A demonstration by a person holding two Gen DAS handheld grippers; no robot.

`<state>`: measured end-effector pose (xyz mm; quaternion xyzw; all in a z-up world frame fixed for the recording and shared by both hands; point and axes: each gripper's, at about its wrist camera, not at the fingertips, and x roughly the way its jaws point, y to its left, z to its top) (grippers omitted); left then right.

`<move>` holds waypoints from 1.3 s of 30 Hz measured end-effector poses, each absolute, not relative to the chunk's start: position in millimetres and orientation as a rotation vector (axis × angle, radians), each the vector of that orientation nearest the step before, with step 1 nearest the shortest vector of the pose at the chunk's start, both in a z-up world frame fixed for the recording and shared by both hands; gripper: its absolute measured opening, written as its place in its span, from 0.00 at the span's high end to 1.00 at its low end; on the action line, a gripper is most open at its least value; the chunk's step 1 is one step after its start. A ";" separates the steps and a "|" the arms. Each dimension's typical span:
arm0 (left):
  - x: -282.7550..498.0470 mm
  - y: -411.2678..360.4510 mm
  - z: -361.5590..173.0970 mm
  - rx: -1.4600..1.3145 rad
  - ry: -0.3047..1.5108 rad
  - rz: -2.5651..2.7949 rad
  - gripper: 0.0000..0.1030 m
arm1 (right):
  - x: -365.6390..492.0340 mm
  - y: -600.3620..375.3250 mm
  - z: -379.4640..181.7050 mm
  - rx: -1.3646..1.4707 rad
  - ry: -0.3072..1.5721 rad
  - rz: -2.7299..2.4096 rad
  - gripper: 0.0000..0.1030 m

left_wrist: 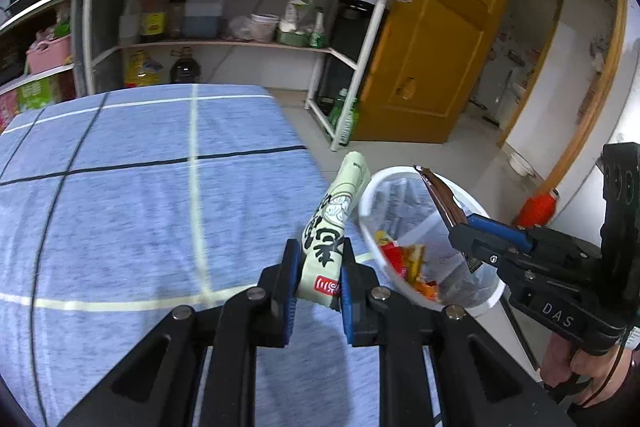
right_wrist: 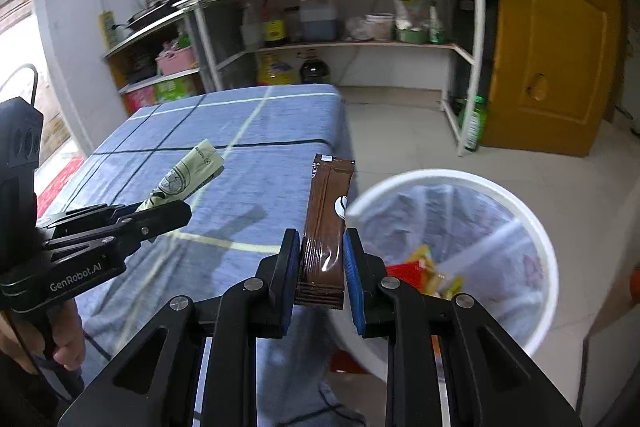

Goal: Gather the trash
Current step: 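Carry the beige packet and brown bar over the bin and open both tools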

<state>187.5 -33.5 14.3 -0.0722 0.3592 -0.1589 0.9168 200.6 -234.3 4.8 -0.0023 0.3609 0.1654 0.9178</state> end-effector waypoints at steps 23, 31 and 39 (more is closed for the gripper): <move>228.9 -160.3 -7.0 -0.079 0.815 -0.502 0.73 | 201.5 -338.2 -21.0 0.118 0.791 0.158 0.78; 236.3 -173.4 -11.6 -0.080 0.842 -0.519 0.64 | 206.0 -353.3 -29.4 0.155 0.809 0.136 0.77; 239.0 -176.0 -17.5 -0.080 0.868 -0.505 0.52 | 209.7 -354.8 -35.7 0.166 0.828 0.126 0.76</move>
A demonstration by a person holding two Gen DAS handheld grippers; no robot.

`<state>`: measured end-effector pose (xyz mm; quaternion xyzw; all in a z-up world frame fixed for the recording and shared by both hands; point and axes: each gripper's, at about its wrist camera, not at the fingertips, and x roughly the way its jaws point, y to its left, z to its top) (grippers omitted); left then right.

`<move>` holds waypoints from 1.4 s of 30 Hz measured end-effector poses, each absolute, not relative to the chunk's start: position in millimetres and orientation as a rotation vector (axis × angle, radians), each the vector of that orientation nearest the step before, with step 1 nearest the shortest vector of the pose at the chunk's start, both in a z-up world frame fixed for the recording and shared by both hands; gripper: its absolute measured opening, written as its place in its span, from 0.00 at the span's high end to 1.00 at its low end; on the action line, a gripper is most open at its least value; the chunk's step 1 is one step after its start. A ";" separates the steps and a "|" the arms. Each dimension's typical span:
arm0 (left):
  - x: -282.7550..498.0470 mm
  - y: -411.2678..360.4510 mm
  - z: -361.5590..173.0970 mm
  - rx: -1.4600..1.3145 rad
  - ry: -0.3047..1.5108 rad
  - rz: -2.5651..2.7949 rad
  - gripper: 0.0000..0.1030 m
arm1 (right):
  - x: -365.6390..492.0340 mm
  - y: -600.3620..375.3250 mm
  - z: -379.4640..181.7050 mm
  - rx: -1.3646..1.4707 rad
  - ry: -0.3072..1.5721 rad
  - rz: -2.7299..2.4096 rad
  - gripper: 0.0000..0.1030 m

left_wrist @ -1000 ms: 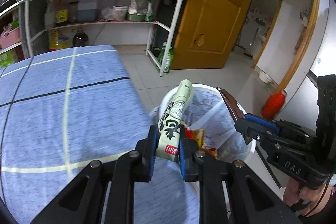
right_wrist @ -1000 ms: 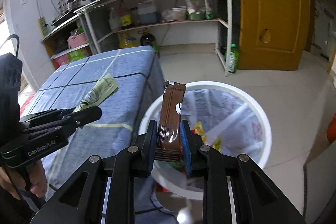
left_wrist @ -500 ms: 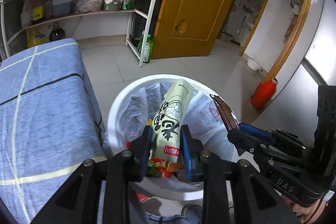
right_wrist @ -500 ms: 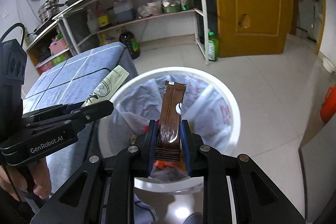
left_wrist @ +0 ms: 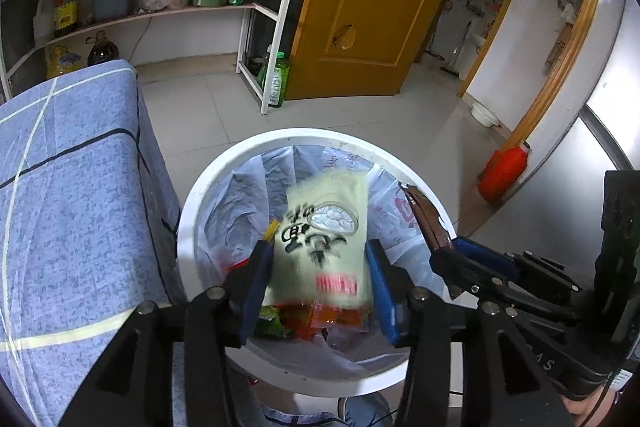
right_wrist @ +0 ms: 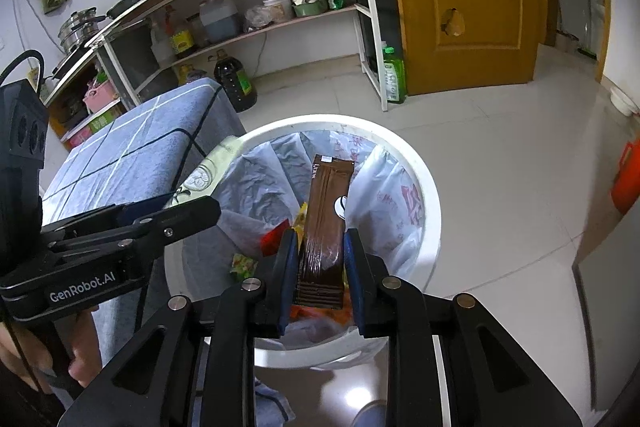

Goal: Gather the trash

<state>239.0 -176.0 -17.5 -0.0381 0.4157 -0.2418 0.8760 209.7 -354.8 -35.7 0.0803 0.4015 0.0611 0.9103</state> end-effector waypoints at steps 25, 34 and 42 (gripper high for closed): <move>207.0 -155.6 4.8 -0.103 0.796 -0.508 0.52 | 184.0 -341.4 -20.4 0.148 0.784 0.128 0.75; 163.9 -131.4 22.5 -0.096 0.738 -0.506 0.52 | 146.3 -328.2 -3.0 0.149 0.739 0.144 0.71; 124.2 -114.4 29.7 -0.075 0.695 -0.478 0.49 | 102.0 -314.9 7.4 0.139 0.696 0.150 0.56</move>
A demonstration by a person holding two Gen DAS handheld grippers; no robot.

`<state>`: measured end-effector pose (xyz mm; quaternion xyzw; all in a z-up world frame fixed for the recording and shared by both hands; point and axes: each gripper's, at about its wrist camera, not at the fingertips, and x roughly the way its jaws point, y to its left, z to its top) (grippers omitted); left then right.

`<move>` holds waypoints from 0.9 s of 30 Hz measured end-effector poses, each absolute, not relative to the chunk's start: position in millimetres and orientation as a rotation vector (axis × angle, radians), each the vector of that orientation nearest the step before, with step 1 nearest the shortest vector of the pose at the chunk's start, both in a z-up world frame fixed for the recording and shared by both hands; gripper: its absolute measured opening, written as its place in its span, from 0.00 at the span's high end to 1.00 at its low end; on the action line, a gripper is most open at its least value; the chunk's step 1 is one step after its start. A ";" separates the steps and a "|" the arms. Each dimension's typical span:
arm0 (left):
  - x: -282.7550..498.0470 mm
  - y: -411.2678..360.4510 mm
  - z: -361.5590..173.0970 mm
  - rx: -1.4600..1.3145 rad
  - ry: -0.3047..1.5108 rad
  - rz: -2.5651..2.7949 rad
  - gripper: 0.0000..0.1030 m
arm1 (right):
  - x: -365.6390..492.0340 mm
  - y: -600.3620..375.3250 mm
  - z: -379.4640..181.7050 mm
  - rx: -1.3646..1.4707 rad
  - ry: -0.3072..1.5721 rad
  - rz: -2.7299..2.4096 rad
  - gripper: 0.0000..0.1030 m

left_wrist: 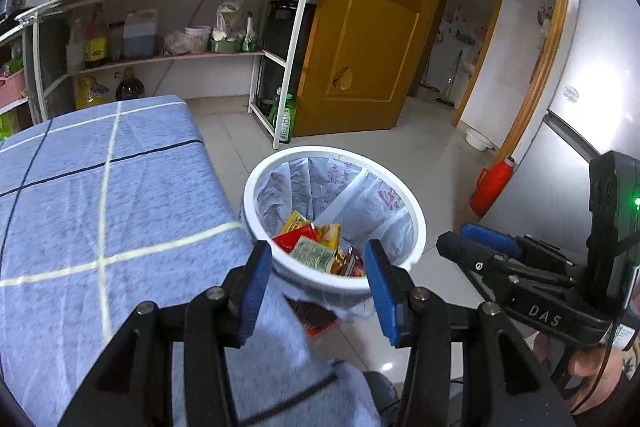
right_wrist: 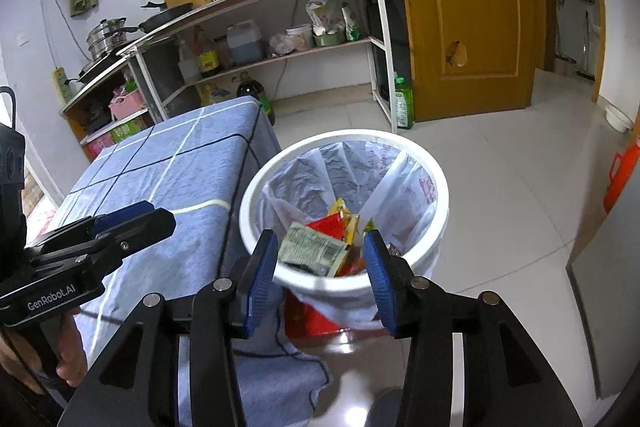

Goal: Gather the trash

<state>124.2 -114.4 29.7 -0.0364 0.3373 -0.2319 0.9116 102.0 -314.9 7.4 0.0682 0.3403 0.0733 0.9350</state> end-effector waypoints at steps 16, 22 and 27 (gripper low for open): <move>55.5 -93.2 21.6 -0.046 0.667 -0.447 0.46 | 29.5 -293.9 0.2 0.096 0.709 0.110 0.56; 38.2 -83.5 17.5 -0.061 0.654 -0.409 0.46 | 9.6 -282.9 1.9 0.058 0.667 0.109 0.56; 28.2 -80.1 12.2 -0.069 0.661 -0.377 0.46 | 1.9 -280.3 3.8 0.048 0.641 0.105 0.56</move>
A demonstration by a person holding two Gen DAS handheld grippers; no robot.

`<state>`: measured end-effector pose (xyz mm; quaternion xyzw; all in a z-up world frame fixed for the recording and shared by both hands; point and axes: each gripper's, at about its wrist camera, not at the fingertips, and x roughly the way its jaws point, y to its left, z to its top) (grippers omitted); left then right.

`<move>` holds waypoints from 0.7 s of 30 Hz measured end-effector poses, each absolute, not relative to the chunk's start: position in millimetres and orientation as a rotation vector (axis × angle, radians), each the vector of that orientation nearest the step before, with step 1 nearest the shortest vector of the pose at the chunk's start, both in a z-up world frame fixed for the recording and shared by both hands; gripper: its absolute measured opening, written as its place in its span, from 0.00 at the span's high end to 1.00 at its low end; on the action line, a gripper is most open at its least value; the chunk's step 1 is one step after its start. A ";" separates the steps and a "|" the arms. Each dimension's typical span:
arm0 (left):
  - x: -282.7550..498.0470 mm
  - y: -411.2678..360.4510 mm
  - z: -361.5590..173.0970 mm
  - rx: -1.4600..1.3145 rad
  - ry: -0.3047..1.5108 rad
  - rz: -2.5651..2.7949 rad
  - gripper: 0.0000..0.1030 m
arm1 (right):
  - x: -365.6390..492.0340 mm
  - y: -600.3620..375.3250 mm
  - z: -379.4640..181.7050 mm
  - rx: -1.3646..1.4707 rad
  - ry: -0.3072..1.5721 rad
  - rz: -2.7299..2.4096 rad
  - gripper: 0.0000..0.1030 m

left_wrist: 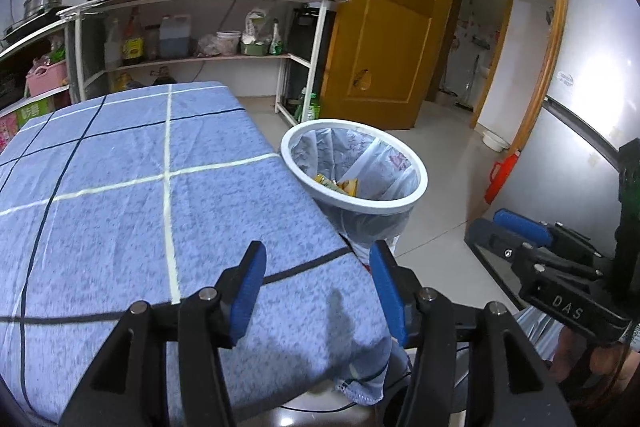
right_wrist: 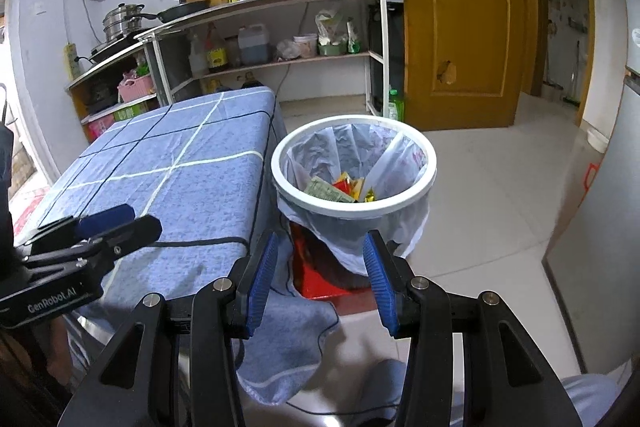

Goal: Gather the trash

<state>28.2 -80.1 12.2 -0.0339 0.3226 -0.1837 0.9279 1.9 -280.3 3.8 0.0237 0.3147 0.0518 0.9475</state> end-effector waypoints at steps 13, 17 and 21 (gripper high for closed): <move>12.6 -74.5 12.2 -0.061 0.644 -0.320 0.46 | -2.4 -280.5 5.2 0.046 0.635 0.118 0.56; 10.5 -73.7 12.7 -0.063 0.641 -0.317 0.46 | -3.8 -279.2 5.5 0.043 0.633 0.121 0.56; 11.9 -74.4 13.2 -0.065 0.646 -0.318 0.46 | -2.2 -279.2 4.9 0.042 0.638 0.126 0.56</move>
